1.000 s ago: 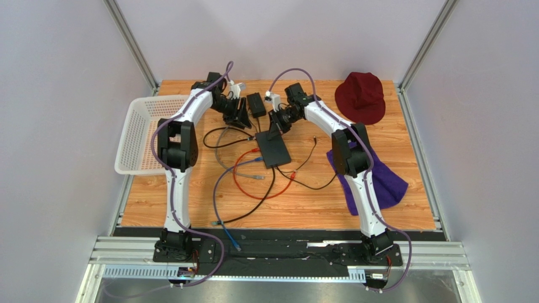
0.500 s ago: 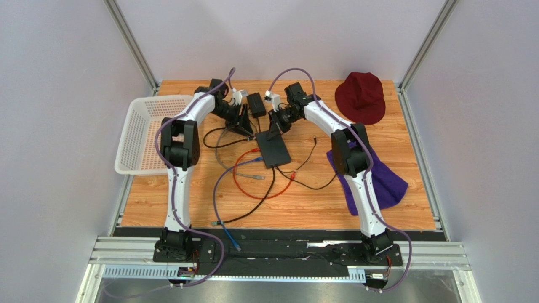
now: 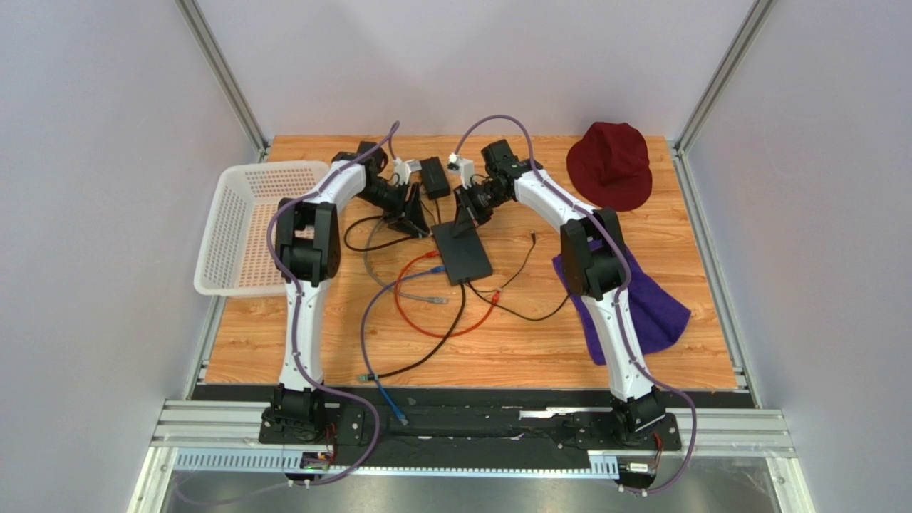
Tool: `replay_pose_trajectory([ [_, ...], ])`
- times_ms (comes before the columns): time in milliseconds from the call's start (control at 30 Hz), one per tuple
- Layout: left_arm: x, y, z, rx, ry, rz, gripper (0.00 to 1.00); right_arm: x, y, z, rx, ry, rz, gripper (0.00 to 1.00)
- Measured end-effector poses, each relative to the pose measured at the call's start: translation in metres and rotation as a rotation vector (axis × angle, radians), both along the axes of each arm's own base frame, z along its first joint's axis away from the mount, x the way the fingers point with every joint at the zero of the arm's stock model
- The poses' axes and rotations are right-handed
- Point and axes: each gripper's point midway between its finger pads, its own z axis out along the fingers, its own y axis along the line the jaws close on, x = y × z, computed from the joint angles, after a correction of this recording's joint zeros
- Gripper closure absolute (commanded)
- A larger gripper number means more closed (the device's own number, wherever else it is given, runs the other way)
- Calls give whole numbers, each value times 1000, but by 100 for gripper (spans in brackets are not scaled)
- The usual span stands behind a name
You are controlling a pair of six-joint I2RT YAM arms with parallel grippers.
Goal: Pull the plug from the switch port
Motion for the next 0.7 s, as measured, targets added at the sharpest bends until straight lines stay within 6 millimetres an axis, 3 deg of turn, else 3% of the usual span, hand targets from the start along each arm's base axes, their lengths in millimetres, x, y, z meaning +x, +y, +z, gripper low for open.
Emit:
replay_pose_trajectory([
  [533,0,-6,-7,-3,4,-28,52,0,0,0,-2,5,-5,100],
  [700,-1,-9,-9,-20,14,-33,59,0,0,0,-3,6,-7,100],
])
